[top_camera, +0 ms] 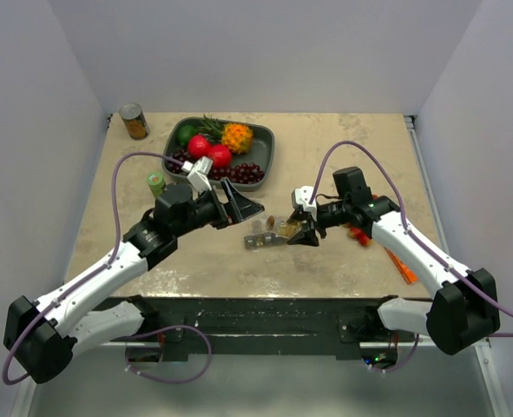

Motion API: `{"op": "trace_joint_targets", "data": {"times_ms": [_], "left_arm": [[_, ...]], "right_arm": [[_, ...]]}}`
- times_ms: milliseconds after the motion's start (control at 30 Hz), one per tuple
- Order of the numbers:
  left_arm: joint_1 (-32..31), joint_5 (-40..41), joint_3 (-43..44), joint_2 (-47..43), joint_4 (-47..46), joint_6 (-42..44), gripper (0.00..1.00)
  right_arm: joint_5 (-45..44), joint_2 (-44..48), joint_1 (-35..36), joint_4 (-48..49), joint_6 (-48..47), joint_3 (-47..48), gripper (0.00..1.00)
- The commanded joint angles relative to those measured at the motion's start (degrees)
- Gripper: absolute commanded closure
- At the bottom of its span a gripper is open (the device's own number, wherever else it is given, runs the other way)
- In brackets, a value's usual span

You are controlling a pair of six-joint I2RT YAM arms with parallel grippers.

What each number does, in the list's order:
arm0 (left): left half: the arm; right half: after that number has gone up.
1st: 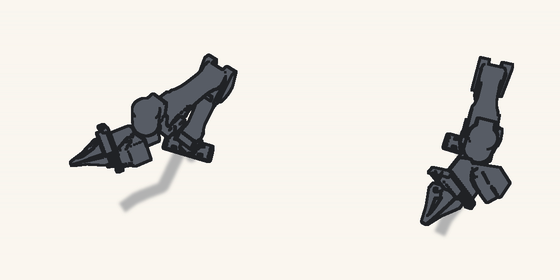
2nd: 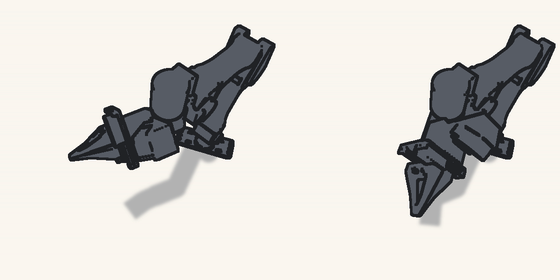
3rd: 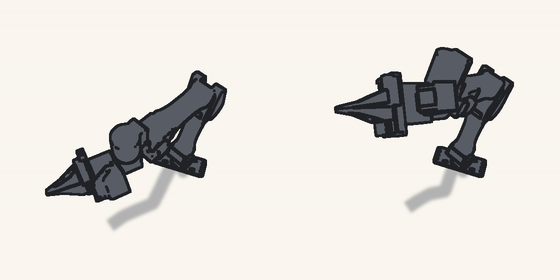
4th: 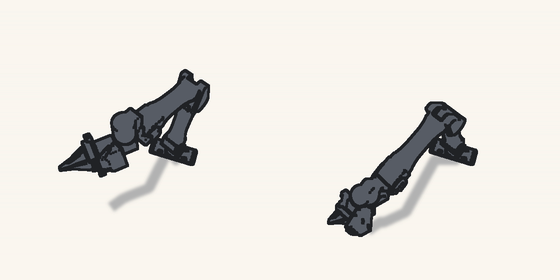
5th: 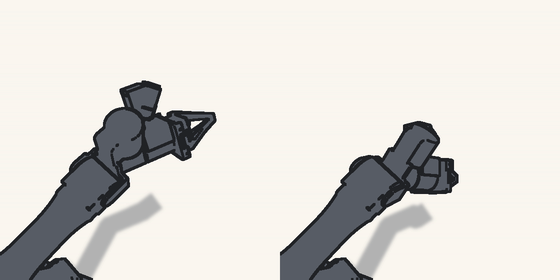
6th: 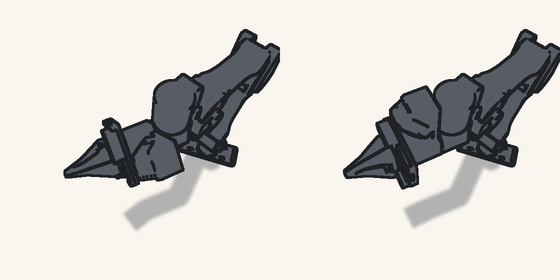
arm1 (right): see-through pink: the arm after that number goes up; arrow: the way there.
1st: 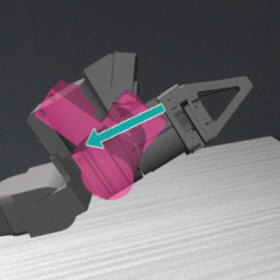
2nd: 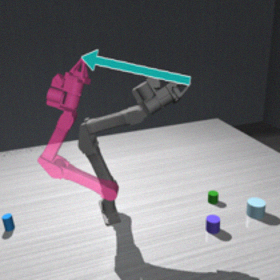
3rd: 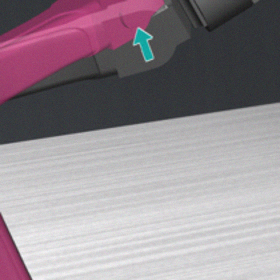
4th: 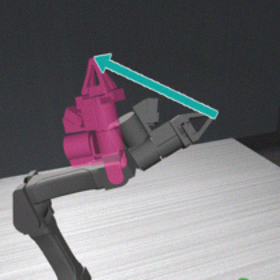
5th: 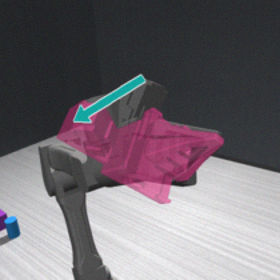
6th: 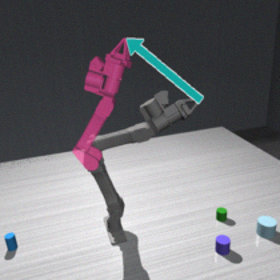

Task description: Sort the pills into containers

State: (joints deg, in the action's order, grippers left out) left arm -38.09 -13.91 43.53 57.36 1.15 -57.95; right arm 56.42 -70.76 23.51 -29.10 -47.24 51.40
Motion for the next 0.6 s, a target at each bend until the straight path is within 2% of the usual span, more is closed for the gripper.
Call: {"op": "trace_joint_targets", "data": {"times_ms": [0, 167, 433, 567], "left_arm": [[-0.50, -2.70, 2.53, 0.64, -3.34, 0.47, 0.02], [-0.85, -4.10, 2.61, 1.61, -5.71, 0.56, 0.02], [-2.78, -2.61, 5.60, 5.65, -3.00, 2.05, 0.04], [-3.92, -2.52, 6.57, 7.67, -2.03, 2.93, 0.09]], "right_arm": [[0.35, 0.63, -0.04, 1.42, -0.92, 1.25, 1.00], [0.35, 0.54, -0.13, 1.42, -0.92, 1.25, 1.00], [0.35, 0.63, -0.04, 1.42, -0.92, 1.25, 1.00], [0.35, 0.63, -0.04, 1.42, -0.75, 1.25, 1.00]]}}
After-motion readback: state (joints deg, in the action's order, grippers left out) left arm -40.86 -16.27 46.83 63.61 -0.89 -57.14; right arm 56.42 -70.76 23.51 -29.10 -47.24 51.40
